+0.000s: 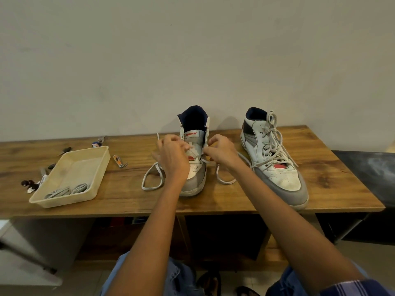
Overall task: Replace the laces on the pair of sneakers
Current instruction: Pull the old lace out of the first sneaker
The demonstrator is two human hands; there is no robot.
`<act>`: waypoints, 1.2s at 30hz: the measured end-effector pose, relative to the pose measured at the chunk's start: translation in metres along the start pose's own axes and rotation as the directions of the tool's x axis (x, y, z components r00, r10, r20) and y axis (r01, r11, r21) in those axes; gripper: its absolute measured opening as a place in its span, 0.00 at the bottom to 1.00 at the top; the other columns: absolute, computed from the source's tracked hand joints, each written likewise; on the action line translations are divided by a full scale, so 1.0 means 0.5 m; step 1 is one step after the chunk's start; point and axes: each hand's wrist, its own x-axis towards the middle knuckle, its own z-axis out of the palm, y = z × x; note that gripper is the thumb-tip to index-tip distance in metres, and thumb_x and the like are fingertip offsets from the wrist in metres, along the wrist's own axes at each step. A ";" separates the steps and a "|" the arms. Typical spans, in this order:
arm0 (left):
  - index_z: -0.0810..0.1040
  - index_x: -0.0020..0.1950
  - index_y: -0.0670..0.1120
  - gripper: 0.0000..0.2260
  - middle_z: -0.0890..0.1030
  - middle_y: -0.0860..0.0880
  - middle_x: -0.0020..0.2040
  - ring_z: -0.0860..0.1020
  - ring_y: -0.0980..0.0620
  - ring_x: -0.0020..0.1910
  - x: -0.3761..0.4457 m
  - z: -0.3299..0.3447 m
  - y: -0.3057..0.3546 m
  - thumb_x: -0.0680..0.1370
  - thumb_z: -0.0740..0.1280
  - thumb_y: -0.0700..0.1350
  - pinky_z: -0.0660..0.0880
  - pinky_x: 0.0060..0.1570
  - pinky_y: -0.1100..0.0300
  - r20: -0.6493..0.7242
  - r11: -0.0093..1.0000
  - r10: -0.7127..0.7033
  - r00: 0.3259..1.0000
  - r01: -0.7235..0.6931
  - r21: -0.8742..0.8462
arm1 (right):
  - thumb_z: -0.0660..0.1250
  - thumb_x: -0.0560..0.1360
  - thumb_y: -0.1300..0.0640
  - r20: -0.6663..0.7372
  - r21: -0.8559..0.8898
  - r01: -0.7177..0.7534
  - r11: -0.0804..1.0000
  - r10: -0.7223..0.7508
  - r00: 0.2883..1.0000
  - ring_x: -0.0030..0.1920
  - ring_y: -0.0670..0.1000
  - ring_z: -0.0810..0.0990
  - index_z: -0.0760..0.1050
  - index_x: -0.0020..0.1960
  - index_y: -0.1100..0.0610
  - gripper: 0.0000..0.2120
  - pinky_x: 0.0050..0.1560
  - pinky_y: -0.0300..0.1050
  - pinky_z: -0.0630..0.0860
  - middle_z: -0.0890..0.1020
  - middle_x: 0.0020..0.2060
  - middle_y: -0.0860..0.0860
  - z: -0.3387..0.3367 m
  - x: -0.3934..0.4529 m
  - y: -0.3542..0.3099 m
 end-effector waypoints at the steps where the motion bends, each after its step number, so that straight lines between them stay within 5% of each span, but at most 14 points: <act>1: 0.82 0.45 0.50 0.05 0.75 0.52 0.57 0.68 0.50 0.61 0.008 -0.004 -0.005 0.75 0.67 0.42 0.63 0.62 0.49 -0.074 0.995 -0.075 0.994 0.069 -0.073 | 0.69 0.71 0.55 -0.002 0.003 0.001 1.000 -0.001 1.000 0.48 0.52 0.79 0.69 0.46 0.48 0.09 0.51 0.56 0.79 0.79 0.47 0.50 -0.003 0.000 -0.001; 4: 0.81 0.44 0.49 0.05 0.78 0.49 0.55 0.73 0.46 0.58 0.034 -0.026 -0.025 0.76 0.66 0.42 0.70 0.59 0.45 -0.156 0.905 -0.330 0.931 0.265 -0.334 | 0.68 0.71 0.56 0.011 0.016 0.009 1.000 -0.009 1.000 0.48 0.53 0.80 0.70 0.46 0.49 0.08 0.51 0.55 0.79 0.80 0.48 0.51 -0.007 -0.002 -0.001; 6: 0.81 0.47 0.48 0.05 0.78 0.47 0.55 0.73 0.45 0.58 0.043 -0.036 -0.036 0.77 0.65 0.43 0.72 0.57 0.43 -0.157 0.886 -0.356 0.921 0.280 -0.369 | 0.68 0.72 0.55 0.013 0.002 0.018 1.000 -0.018 1.000 0.49 0.53 0.79 0.70 0.49 0.50 0.08 0.51 0.54 0.78 0.79 0.47 0.50 -0.005 -0.001 -0.001; 9: 0.79 0.55 0.51 0.09 0.69 0.48 0.66 0.63 0.46 0.68 0.036 -0.041 -0.026 0.76 0.66 0.44 0.62 0.66 0.47 -0.112 0.988 -0.115 0.987 0.103 -0.114 | 0.67 0.74 0.55 -0.004 -0.059 0.032 0.998 -0.032 0.999 0.49 0.52 0.78 0.69 0.51 0.51 0.09 0.52 0.53 0.78 0.76 0.46 0.49 -0.002 -0.003 -0.004; 12: 0.76 0.62 0.57 0.16 0.59 0.48 0.74 0.52 0.45 0.74 0.022 -0.038 0.000 0.74 0.68 0.48 0.50 0.69 0.38 0.126 0.982 0.177 0.976 -0.184 0.048 | 0.67 0.74 0.54 0.005 -0.066 0.045 0.997 -0.045 0.999 0.49 0.52 0.77 0.69 0.52 0.51 0.10 0.50 0.51 0.77 0.76 0.47 0.50 -0.001 -0.004 -0.005; 16: 0.81 0.54 0.58 0.11 0.58 0.49 0.75 0.47 0.44 0.75 0.010 -0.019 0.002 0.72 0.68 0.55 0.39 0.66 0.31 0.397 0.931 0.173 0.901 -0.281 0.233 | 0.67 0.73 0.55 0.002 -0.065 0.049 0.997 -0.049 0.999 0.47 0.53 0.77 0.69 0.50 0.51 0.09 0.47 0.50 0.75 0.78 0.46 0.51 -0.001 -0.005 -0.004; 22: 0.84 0.47 0.53 0.05 0.69 0.52 0.65 0.60 0.49 0.69 0.007 0.006 -0.008 0.73 0.70 0.50 0.42 0.68 0.33 0.201 0.943 0.238 0.950 -0.275 0.185 | 0.67 0.73 0.56 0.004 -0.055 0.039 0.998 -0.039 0.999 0.48 0.54 0.78 0.69 0.51 0.51 0.09 0.50 0.54 0.77 0.78 0.46 0.52 -0.001 -0.008 -0.007; 24: 0.83 0.41 0.51 0.02 0.72 0.51 0.61 0.65 0.48 0.65 -0.002 0.012 -0.004 0.72 0.71 0.46 0.52 0.69 0.33 0.027 0.974 0.221 0.975 -0.222 0.040 | 0.66 0.73 0.55 0.009 -0.066 0.037 0.997 -0.037 0.999 0.49 0.55 0.78 0.69 0.51 0.51 0.09 0.50 0.54 0.77 0.78 0.45 0.52 -0.004 -0.008 -0.006; 27: 0.81 0.39 0.44 0.04 0.73 0.46 0.56 0.71 0.50 0.55 0.020 -0.023 -0.002 0.74 0.69 0.40 0.73 0.54 0.59 -0.358 0.924 -0.134 0.924 -0.015 -0.382 | 0.66 0.73 0.56 0.022 -0.066 0.033 0.997 -0.032 0.999 0.50 0.55 0.78 0.69 0.52 0.52 0.09 0.51 0.54 0.76 0.76 0.45 0.50 -0.013 -0.008 -0.006; 29: 0.81 0.48 0.38 0.06 0.73 0.44 0.55 0.72 0.51 0.51 0.057 -0.060 -0.019 0.77 0.65 0.39 0.71 0.48 0.70 -0.383 0.744 -0.459 0.802 0.112 -0.658 | 0.66 0.73 0.56 0.028 -0.060 0.031 0.998 -0.030 0.999 0.51 0.54 0.77 0.69 0.52 0.52 0.09 0.52 0.54 0.76 0.75 0.46 0.49 -0.017 -0.008 -0.006; 31: 0.78 0.53 0.35 0.09 0.77 0.45 0.51 0.75 0.51 0.47 0.076 -0.070 -0.037 0.79 0.63 0.40 0.72 0.46 0.72 -0.276 0.577 -0.606 0.747 0.173 -0.799 | 0.66 0.74 0.55 0.022 -0.073 0.029 0.997 -0.027 0.999 0.50 0.53 0.76 0.69 0.51 0.52 0.08 0.51 0.52 0.75 0.74 0.45 0.48 -0.018 -0.009 -0.005; 33: 0.75 0.56 0.36 0.09 0.79 0.49 0.43 0.78 0.52 0.42 0.065 -0.072 -0.028 0.80 0.61 0.39 0.75 0.47 0.62 -0.223 0.600 -0.532 0.817 0.177 -0.780 | 0.66 0.74 0.55 0.017 -0.083 0.035 0.996 -0.033 0.999 0.49 0.52 0.75 0.69 0.51 0.52 0.08 0.49 0.50 0.74 0.74 0.45 0.48 -0.015 -0.009 -0.007; 36: 0.71 0.64 0.44 0.17 0.76 0.48 0.59 0.73 0.51 0.58 0.046 -0.055 -0.009 0.76 0.65 0.35 0.70 0.58 0.58 -0.275 0.908 -0.071 0.959 -0.051 -0.415 | 0.66 0.74 0.54 0.025 -0.086 0.039 0.996 -0.037 0.999 0.49 0.52 0.75 0.69 0.53 0.52 0.09 0.49 0.50 0.74 0.74 0.46 0.49 -0.015 -0.011 -0.008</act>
